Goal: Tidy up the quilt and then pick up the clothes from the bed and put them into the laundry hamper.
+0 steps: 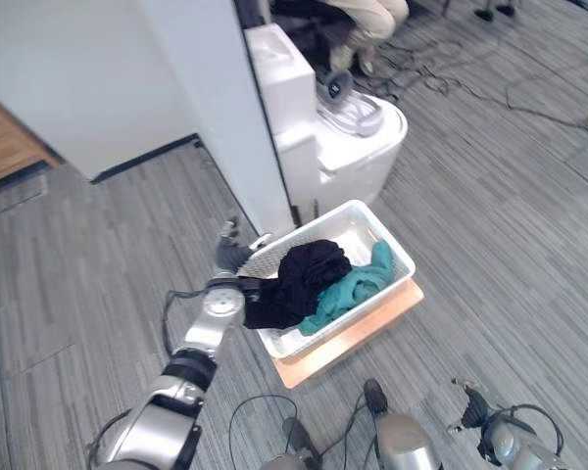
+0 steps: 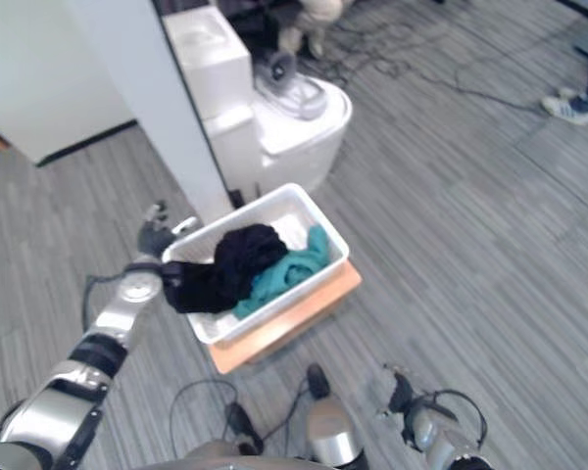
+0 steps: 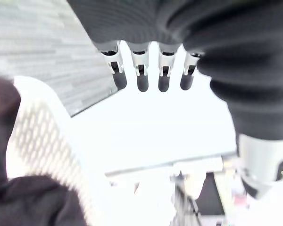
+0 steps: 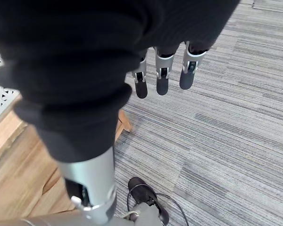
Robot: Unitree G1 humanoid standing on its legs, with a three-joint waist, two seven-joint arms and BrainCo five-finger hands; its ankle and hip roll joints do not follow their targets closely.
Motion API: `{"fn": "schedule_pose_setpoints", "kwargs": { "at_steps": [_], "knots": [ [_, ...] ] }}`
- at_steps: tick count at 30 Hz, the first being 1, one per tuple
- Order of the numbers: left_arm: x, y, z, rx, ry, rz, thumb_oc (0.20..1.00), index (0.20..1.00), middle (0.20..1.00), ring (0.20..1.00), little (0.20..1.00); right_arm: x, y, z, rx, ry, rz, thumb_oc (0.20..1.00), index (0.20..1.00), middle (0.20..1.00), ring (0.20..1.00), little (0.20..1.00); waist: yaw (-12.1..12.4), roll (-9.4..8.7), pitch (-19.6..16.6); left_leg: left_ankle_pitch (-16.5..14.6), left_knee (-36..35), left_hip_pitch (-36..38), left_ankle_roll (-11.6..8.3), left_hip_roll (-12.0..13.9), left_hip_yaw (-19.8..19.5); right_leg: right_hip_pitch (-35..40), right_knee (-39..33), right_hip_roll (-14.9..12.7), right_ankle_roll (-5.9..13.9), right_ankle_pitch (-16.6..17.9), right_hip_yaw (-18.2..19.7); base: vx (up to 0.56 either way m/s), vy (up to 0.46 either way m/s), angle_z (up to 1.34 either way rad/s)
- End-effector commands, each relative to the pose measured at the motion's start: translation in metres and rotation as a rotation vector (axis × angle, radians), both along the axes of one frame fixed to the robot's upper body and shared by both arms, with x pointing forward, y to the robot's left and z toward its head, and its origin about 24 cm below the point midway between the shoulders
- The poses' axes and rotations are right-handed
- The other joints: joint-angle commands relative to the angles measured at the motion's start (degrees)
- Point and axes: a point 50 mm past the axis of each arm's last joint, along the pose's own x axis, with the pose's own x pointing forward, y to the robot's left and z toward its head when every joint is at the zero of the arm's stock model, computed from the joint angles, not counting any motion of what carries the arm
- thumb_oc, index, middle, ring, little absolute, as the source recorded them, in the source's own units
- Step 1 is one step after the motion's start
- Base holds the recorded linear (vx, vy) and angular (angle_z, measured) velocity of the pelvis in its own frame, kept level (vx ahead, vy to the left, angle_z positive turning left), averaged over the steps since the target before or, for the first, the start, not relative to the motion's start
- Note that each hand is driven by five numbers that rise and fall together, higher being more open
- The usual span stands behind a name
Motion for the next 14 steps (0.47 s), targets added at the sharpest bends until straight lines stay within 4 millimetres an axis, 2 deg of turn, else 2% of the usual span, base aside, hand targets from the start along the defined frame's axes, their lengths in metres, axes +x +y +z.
{"fn": "schedule_pose_setpoints", "kwargs": {
  "at_steps": [1,3,4,5,6,7,8,9,10,14],
  "knots": [
    [-0.013,0.025,-0.012,-0.003,0.031,0.048,1.000,1.000,1.000,1.000,1.000,-0.009,-0.003,-0.010,0.022,0.066,-0.101,1.000,1.000,1.000,1.000,1.000,2.6,-1.56,-4.2,-2.4,0.1,2.4,-4.52,2.8,-1.9,-0.7,5.0,-1.6,3.45,-8.6,0.7,0.02,-0.015,0.33],
    [-0.032,0.038,-0.036,-0.022,0.114,0.090,1.000,1.000,1.000,1.000,1.000,-0.018,-0.005,-0.018,0.020,0.121,-0.165,1.000,1.000,1.000,1.000,1.000,3.9,-1.51,-4.5,-2.5,0.1,3.0,-4.44,2.8,-2.5,0.4,4.7,-1.7,3.32,-8.9,0.2,0.03,-0.015,0.25],
    [-0.055,0.046,-0.063,-0.060,0.216,0.134,1.000,1.000,1.000,1.000,1.000,-0.022,-0.004,-0.022,0.012,0.161,-0.197,1.000,1.000,1.000,1.000,1.000,4.6,-1.40,-4.8,-2.5,0.1,3.5,-4.41,2.8,-2.9,1.2,4.5,-1.7,3.19,-9.1,-0.2,0.03,-0.009,0.18],
    [-0.056,0.046,-0.063,-0.061,0.217,0.135,1.000,1.000,1.000,1.000,1.000,-0.022,-0.004,-0.022,0.012,0.161,-0.195,1.000,1.000,1.000,1.000,1.000,4.5,-1.42,-4.7,-2.5,0.1,3.5,-4.42,2.8,-2.9,1.3,4.5,-1.7,3.19,-9.2,-0.3,0.04,0.000,0.25],
    [-0.085,0.056,-0.101,-0.078,0.390,0.202,1.000,1.000,1.000,1.000,1.000,-0.021,-0.005,-0.024,0.006,0.175,-0.217,1.000,1.000,1.000,1.000,1.000,5.2,-1.32,-4.9,-2.5,0.1,3.8,-4.42,2.9,-3.2,1.9,4.3,-1.9,3.05,-9.4,-0.6,0.02,0.002,0.15],
    [-0.085,0.056,-0.101,-0.079,0.390,0.202,1.000,1.000,1.000,1.000,1.000,-0.021,-0.004,-0.024,0.006,0.175,-0.217,1.000,1.000,1.000,1.000,1.000,5.2,-1.32,-4.9,-2.6,0.1,3.8,-4.42,2.9,-3.2,1.9,4.3,-1.9,3.05,-9.4,-0.6,0.03,0.007,0.13],
    [-0.101,0.060,-0.118,-0.080,0.475,0.230,1.000,1.000,1.000,1.000,1.000,-0.020,-0.005,-0.024,0.004,0.176,-0.229,1.000,1.000,1.000,1.000,1.000,5.3,-1.29,-5.0,-2.6,0.1,4.0,-4.40,2.9,-3.3,2.1,4.2,-1.9,3.01,-9.4,-0.6,0.04,0.011,0.14],
    [-0.144,0.061,-0.156,-0.060,0.698,0.271,1.000,1.000,1.000,1.000,1.000,-0.017,-0.005,-0.024,0.004,0.173,-0.249,1.000,1.000,1.000,1.000,1.000,5.7,-1.27,-5.2,-2.7,0.1,4.2,-4.33,2.8,-3.5,2.5,4.0,-2.0,2.89,-9.6,-0.8,0.04,0.012,0.17],
    [-0.144,0.061,-0.156,-0.060,0.698,0.270,1.000,1.000,1.000,1.000,1.000,-0.017,-0.005,-0.024,0.004,0.173,-0.249,1.000,1.000,1.000,1.000,1.000,5.6,-1.25,-5.1,-2.7,0.1,4.2,-4.33,2.8,-3.5,2.5,4.0,-2.0,2.90,-9.6,-0.8,0.04,0.008,0.14],
    [-0.210,0.050,-0.197,-0.049,0.998,0.298,1.000,1.000,1.000,1.000,1.000,-0.009,0.001,-0.023,0.024,0.148,-0.263,1.000,1.000,1.000,1.000,1.000,6.4,-1.43,-5.4,-2.8,0.1,4.4,-4.25,2.8,-3.7,3.0,3.6,-2.2,2.80,-9.7,-1.2,0.02,0.008,0.05]
  ]
}}
